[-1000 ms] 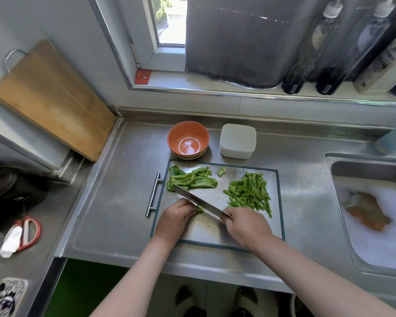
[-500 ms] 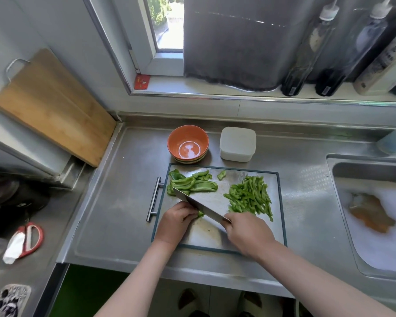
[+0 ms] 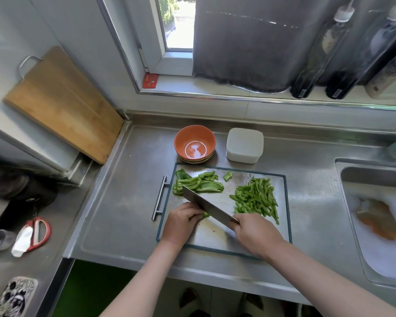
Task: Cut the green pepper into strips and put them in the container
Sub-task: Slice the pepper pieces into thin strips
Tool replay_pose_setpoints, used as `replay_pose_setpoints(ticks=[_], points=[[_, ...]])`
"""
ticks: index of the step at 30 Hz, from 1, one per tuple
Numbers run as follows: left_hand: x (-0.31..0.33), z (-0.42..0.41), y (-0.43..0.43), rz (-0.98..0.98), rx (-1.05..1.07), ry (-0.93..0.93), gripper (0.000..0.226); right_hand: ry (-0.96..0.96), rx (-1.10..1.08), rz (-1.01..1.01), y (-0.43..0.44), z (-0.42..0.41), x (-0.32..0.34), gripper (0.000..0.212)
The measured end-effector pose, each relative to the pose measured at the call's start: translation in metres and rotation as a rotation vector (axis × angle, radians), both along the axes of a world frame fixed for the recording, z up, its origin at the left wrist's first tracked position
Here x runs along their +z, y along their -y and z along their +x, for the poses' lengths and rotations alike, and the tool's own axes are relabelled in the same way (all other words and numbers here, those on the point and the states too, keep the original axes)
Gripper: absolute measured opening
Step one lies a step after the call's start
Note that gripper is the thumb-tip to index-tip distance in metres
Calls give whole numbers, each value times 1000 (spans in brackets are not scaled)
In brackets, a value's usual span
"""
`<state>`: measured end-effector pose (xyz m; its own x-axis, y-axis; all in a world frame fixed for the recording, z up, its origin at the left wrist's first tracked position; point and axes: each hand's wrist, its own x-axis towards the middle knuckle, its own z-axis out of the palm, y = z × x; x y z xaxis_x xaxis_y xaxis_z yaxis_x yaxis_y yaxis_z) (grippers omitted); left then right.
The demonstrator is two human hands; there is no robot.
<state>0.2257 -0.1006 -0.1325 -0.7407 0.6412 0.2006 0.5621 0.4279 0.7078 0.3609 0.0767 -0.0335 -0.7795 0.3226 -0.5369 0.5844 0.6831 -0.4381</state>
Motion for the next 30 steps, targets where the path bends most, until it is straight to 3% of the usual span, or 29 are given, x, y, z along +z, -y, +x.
replay_pose_setpoints(ticks=[30], points=[[-2,7,6,-18,12,1,16,58,93,42,20,-46,-24,18]])
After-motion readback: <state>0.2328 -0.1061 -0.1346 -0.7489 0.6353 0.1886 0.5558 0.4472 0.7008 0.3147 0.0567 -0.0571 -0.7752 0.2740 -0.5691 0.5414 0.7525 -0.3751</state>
